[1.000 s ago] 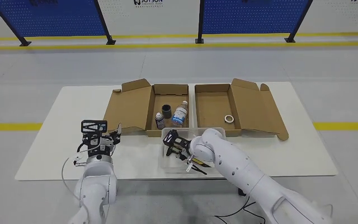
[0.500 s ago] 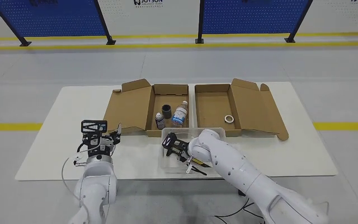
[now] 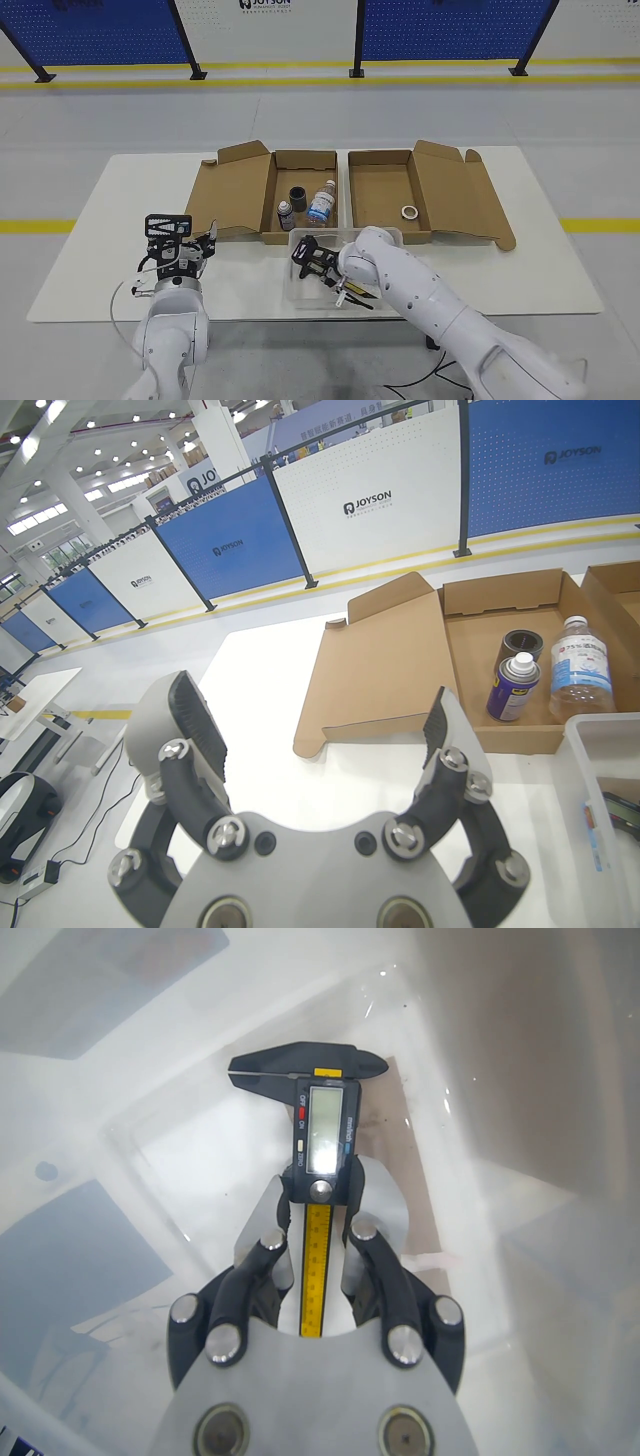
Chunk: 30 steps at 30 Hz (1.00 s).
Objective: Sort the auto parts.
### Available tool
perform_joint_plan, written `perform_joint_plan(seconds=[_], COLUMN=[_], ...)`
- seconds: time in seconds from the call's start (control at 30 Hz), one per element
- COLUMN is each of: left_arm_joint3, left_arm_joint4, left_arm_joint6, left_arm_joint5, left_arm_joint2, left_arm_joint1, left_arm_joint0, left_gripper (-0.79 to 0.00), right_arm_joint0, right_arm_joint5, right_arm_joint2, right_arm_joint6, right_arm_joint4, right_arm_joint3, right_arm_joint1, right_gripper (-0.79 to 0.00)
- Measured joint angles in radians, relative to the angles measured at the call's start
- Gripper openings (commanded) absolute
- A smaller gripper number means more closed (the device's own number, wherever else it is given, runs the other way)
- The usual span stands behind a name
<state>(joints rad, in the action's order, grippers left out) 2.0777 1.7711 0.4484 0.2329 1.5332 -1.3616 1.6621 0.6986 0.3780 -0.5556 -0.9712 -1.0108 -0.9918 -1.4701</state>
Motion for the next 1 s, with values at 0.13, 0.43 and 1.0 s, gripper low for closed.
perform_joint_plan(seconds=[0.13,0.43,1.0], left_arm_joint3=[0.000,0.000,0.000], left_arm_joint4=[0.000,0.000,0.000], left_arm_joint6=[0.000,0.000,0.000], left_arm_joint5=[0.000,0.000,0.000], left_arm_joint2=[0.000,0.000,0.000], left_arm_joint1=[0.000,0.000,0.000], left_arm_joint0=[0.000,0.000,0.000], left_gripper=[0.000,0.000,0.000], right_arm_joint0=[0.014,0.063,0.240], right_arm_joint5=[-0.002,-0.027,-0.055], right_arm_joint2=[-0.022,-0.095,-0.331], right_arm_joint6=[-0.014,-0.040,0.012], right_arm_joint4=[-0.004,-0.037,-0.050], right_arm_joint3=[-0.023,-0.143,-0.436], right_arm_joint1=[0.010,0.048,0.135], right_gripper=[-0.785,-0.785,-0.785])
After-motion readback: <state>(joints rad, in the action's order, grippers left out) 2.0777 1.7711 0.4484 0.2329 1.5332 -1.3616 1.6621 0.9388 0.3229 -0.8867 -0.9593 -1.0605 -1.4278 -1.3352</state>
